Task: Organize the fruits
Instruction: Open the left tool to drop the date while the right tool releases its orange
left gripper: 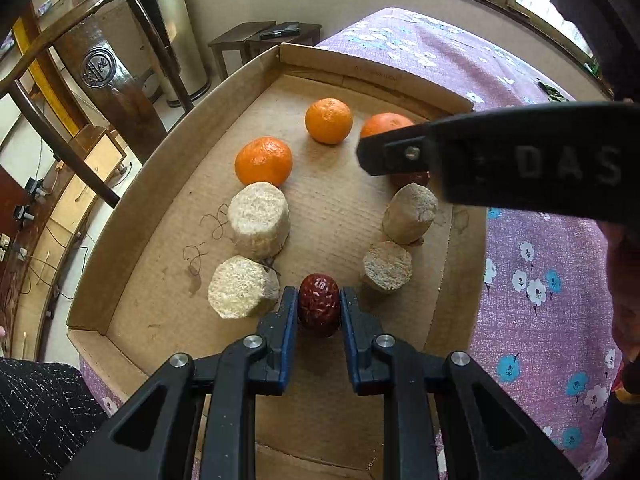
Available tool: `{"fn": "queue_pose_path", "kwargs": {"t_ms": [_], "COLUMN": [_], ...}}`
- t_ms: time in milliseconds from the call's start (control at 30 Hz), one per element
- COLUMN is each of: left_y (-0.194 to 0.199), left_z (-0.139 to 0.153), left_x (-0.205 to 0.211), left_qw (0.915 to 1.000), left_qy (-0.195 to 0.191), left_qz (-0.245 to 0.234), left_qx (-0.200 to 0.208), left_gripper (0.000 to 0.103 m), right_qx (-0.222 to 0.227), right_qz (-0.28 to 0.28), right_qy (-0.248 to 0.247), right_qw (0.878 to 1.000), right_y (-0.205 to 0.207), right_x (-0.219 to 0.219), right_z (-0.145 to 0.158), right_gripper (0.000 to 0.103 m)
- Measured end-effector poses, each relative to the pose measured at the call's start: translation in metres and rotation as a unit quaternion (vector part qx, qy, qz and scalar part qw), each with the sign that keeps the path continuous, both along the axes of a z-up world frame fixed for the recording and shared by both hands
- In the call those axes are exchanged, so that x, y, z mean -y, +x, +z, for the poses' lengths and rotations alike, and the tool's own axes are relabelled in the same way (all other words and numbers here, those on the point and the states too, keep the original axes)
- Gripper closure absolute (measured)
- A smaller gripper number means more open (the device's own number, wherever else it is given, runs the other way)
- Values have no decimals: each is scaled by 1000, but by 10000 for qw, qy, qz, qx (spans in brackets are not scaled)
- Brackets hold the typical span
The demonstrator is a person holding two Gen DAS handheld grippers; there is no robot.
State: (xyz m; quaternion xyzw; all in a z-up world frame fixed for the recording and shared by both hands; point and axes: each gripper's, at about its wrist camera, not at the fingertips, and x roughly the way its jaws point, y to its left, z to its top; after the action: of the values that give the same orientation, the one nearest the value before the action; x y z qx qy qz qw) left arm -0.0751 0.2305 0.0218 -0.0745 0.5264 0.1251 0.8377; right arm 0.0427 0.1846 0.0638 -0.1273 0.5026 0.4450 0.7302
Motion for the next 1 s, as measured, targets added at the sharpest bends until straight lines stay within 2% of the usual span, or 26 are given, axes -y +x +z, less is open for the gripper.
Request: {"fn": "queue_pose_path", "kwargs": {"t_ms": [333, 533, 600, 633, 667, 733, 800, 900, 1000], "left_y": [2, 4, 4, 5, 5, 5, 4, 4, 5], "left_z": [-1, -2, -2, -2, -2, -2, -1, 4, 11], "left_x": [-8, -9, -7, -6, -5, -4, -5, -6, -6], "left_qw": [10000, 9999, 9998, 9998, 9998, 9999, 9998, 9996, 9992], "left_qy": [28, 92, 144, 166, 163, 127, 126, 178, 243], "left_qz": [70, 95, 97, 92, 91, 105, 130, 168, 209], "left_qx": [40, 54, 47, 42, 44, 53, 76, 136, 221], "left_gripper": [83, 82, 82, 82, 80, 72, 57, 43, 41], "right_qx": [-170, -188, -199, -201, -214, -237, -194, -164, -79], "right_qz": [149, 70, 36, 5, -23, -47, -66, -156, -304], "right_qy": [-178, -151, -120, -77, -42, 27, 38, 135, 251], "right_qw": [9996, 9997, 9997, 9998, 9998, 9997, 9998, 9997, 9992], "right_y": [15, 19, 19, 20, 20, 19, 18, 15, 15], "right_x": [-25, -26, -25, -23, -21, -18, -13, -3, 13], "right_z": [-26, -29, -27, -24, -22, -18, -14, -7, 3], "right_gripper": [67, 66, 62, 56, 52, 51, 51, 51, 51]}}
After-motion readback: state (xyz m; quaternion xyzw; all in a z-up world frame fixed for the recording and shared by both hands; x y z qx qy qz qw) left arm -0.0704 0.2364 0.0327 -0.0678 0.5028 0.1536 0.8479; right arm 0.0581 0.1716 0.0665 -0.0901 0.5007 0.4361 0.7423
